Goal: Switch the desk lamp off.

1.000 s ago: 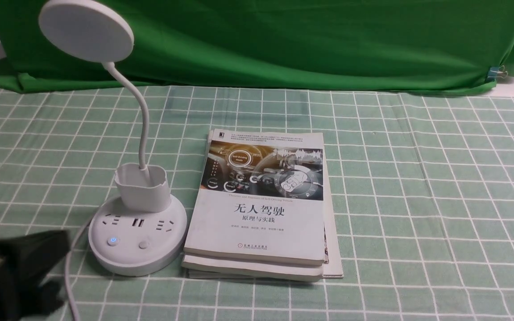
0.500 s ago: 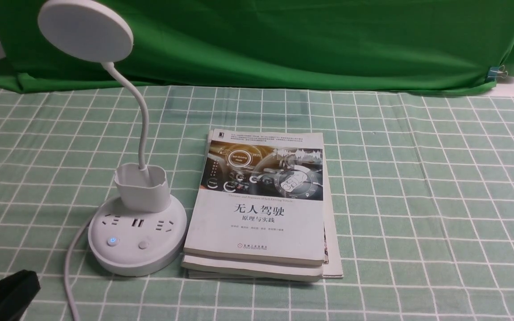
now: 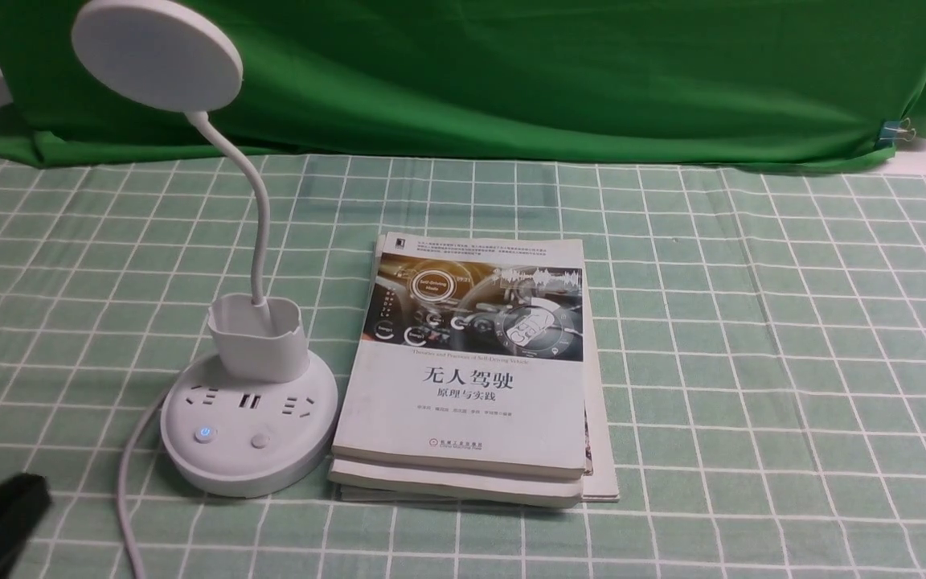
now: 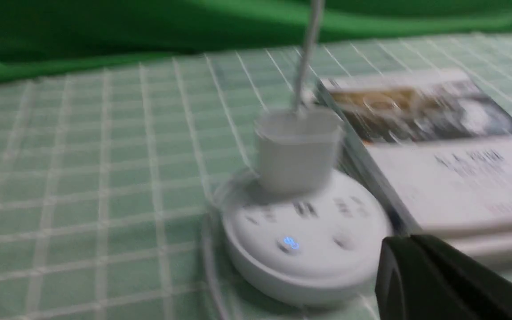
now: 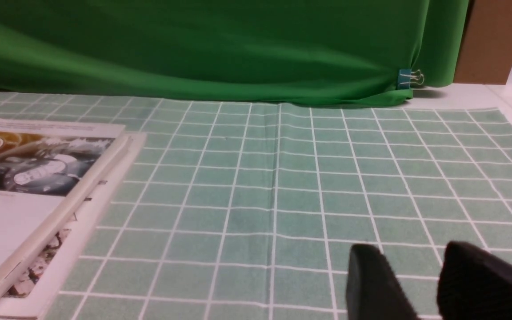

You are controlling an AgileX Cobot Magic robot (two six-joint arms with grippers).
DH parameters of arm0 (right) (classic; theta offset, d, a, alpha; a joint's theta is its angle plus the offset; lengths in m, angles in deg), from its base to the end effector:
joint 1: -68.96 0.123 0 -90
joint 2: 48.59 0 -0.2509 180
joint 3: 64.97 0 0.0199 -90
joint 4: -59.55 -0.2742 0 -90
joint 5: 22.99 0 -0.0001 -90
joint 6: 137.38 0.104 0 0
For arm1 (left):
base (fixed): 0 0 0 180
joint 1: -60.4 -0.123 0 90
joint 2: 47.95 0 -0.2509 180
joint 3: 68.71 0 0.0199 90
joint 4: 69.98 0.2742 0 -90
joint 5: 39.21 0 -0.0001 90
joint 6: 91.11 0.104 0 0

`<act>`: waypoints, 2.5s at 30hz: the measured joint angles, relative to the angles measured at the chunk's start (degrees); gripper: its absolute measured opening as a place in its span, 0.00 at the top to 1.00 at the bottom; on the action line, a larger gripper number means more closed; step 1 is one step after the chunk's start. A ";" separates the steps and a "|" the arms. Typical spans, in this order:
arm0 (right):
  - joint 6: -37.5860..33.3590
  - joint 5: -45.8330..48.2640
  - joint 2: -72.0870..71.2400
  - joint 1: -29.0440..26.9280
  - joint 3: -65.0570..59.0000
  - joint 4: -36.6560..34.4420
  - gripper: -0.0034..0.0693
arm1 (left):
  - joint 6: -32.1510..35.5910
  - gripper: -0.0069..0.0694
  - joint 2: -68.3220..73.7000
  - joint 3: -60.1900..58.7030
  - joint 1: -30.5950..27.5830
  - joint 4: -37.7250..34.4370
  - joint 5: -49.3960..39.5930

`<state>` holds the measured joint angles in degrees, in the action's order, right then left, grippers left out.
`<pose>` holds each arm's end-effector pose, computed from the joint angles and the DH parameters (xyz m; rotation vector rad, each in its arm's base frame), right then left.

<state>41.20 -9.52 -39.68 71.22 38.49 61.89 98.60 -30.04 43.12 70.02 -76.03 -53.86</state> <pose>0.1266 0.0040 0.1872 -0.0827 1.7244 -0.0267 0.1332 -0.0254 0.2194 0.2255 1.7431 -0.0967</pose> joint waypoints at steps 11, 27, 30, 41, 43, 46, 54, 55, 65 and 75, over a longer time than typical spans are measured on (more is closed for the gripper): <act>0.00 0.00 0.00 0.00 0.00 0.00 0.62 | -0.05 0.91 -8.81 -8.12 -12.27 -5.56 1.00; 0.00 0.00 0.00 0.00 0.00 0.00 0.62 | -0.73 0.91 -9.14 -8.26 -12.42 -6.88 -2.42; 0.00 0.00 0.00 0.00 0.00 0.00 0.62 | -0.73 0.91 -9.14 -8.26 -12.42 -6.88 -2.42; 0.00 0.00 0.00 0.00 0.00 0.00 0.62 | -0.07 0.91 -9.14 -8.26 -12.42 -6.65 -2.42; 0.00 0.00 0.00 0.00 0.00 0.00 0.62 | 0.06 0.91 -9.14 -8.26 -12.42 -6.65 -2.42; 0.00 0.00 0.00 0.00 0.00 0.00 0.62 | 0.20 0.91 -9.14 -8.26 -12.42 -6.65 -2.42; 0.00 0.00 0.00 0.00 0.00 0.00 0.62 | 0.20 0.91 -9.14 -8.26 -12.42 -6.65 -2.47; 0.00 0.00 0.00 0.00 0.00 0.00 0.62 | 0.26 0.91 -9.14 -8.26 -12.42 -6.65 -2.47; 0.00 0.00 0.00 0.00 0.00 0.00 0.62 | 1.25 0.91 -9.14 -8.26 -12.42 -6.65 -2.47; 0.00 0.00 0.00 0.00 0.00 0.00 0.62 | 1.99 0.91 -9.14 -8.26 -12.42 -6.65 -2.47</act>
<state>41.20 -9.52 -39.68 71.22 38.49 61.89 100.59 -39.18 34.86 57.60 -82.68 -56.33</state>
